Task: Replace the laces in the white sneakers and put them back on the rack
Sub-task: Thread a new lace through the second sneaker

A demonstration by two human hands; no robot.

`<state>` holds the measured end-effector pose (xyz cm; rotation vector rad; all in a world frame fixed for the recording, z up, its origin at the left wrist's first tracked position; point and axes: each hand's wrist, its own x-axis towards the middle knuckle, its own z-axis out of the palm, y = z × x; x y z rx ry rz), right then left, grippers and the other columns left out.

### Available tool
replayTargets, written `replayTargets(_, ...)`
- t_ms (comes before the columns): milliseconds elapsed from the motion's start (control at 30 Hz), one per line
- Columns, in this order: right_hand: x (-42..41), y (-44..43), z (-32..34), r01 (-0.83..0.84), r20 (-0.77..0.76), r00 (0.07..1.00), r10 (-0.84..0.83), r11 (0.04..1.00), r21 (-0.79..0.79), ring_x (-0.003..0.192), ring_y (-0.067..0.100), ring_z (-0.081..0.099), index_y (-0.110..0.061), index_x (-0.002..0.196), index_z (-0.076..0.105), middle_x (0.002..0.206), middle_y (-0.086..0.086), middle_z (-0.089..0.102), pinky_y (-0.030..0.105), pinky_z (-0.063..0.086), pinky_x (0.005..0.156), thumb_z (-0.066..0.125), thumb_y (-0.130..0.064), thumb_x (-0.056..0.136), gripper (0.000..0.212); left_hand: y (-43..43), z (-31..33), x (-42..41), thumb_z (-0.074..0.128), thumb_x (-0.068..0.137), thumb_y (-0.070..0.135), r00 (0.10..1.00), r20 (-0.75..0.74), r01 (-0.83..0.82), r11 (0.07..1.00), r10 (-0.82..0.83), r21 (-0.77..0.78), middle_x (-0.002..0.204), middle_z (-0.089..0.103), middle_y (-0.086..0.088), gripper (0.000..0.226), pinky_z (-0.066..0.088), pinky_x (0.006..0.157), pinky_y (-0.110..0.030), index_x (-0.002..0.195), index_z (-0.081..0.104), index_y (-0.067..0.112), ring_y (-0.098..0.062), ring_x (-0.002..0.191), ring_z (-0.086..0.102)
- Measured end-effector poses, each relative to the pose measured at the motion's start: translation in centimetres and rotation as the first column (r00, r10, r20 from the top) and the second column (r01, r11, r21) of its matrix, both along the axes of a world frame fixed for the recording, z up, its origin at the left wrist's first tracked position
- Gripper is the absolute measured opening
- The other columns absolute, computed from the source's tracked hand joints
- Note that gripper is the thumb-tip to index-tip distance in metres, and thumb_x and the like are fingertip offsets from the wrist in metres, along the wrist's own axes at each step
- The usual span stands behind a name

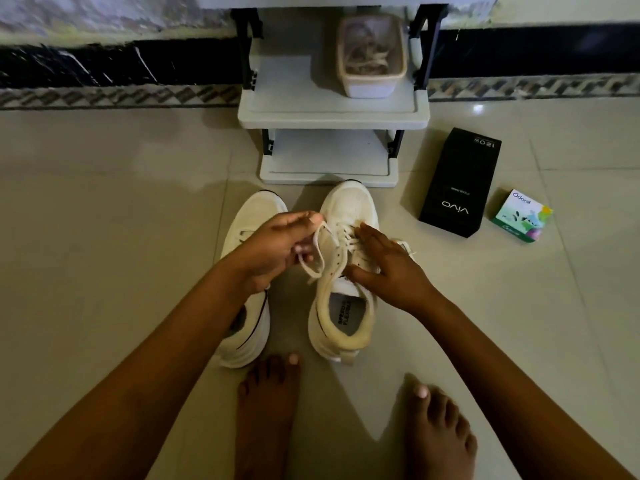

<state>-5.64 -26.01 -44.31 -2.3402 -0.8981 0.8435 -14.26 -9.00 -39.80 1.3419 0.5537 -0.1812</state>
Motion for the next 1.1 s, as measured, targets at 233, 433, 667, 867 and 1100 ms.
replayTargets(233, -0.5, 0.6, 0.2, 0.023, 0.122, 0.992, -0.02, 1.0, -0.02, 0.132, 0.022, 0.038, -0.021, 0.145, 0.031, 0.153, 0.0, 0.028, 0.033, 0.039, 0.1, 0.058, -0.056, 0.083, 0.077, 0.7, -0.2, 0.3, 0.033, 0.101, 0.022, 0.976, -0.199, 0.187, 0.828, -0.093, 0.529, 0.11, 0.056, 0.002, 0.031, 0.04, 0.07, -0.02, 0.116, 0.059, 0.017, -0.013, 0.098, 0.052)
replayTargets(433, -1.8, 0.3, 0.3, 0.193, 0.165, 0.966, -0.201, 0.979, 0.059, 0.091, 0.012, 0.052, -0.018, 0.113, 0.053, 0.111, 0.0, 0.053, 0.019, 0.042, 0.067, 0.074, -0.046, 0.074, 0.052, 0.4, -0.6, 0.5, 0.039, 0.099, 0.007, 0.979, -0.085, 0.194, 0.709, -0.187, 0.678, 0.088, 0.063, 0.007, 0.028, 0.039, 0.061, -0.003, 0.117, 0.059, 0.014, 0.003, 0.073, 0.054)
replayTargets(667, -1.5, -0.2, 0.2, 0.355, -0.014, 0.934, -0.358, 0.922, 0.156, 0.072, 0.013, 0.057, -0.008, 0.093, 0.071, 0.08, 0.001, 0.063, 0.016, 0.043, 0.061, 0.061, -0.021, 0.088, 0.017, -1.4, -1.3, 0.6, 0.06, 0.089, 0.009, 0.984, 0.004, 0.102, 0.576, -0.179, 0.811, 0.091, 0.061, 0.006, 0.013, 0.041, 0.07, -0.01, 0.096, 0.07, 0.014, -0.004, 0.076, 0.055)
replayTargets(867, -0.6, -0.8, -0.3, 0.609, -0.516, 0.711, -0.477, 0.785, 0.112, 0.078, 0.025, 0.062, -0.01, 0.079, 0.068, 0.081, 0.012, 0.066, 0.04, 0.054, 0.08, 0.057, -0.006, 0.089, 0.016, -3.4, -2.2, 0.7, 0.069, 0.082, 0.011, 0.985, 0.029, 0.078, 0.597, -0.168, 0.798, 0.09, 0.072, 0.001, 0.012, 0.042, 0.068, -0.006, 0.093, 0.073, 0.014, -0.005, 0.075, 0.061)
replayTargets(1100, -0.7, -1.1, 0.0, 0.622, -0.571, 0.685, -0.453, 0.772, 0.135, 0.089, 0.032, 0.064, -0.012, 0.079, 0.069, 0.093, 0.02, 0.068, 0.041, 0.055, 0.086, 0.059, -0.008, 0.089, 0.016, -4.3, -3.1, 0.8, 0.07, 0.079, 0.012, 0.986, 0.005, 0.094, 0.578, -0.167, 0.81, 0.081, 0.068, 0.003, 0.02, 0.055, 0.073, -0.034, 0.09, 0.056, 0.017, -0.011, 0.075, 0.064)
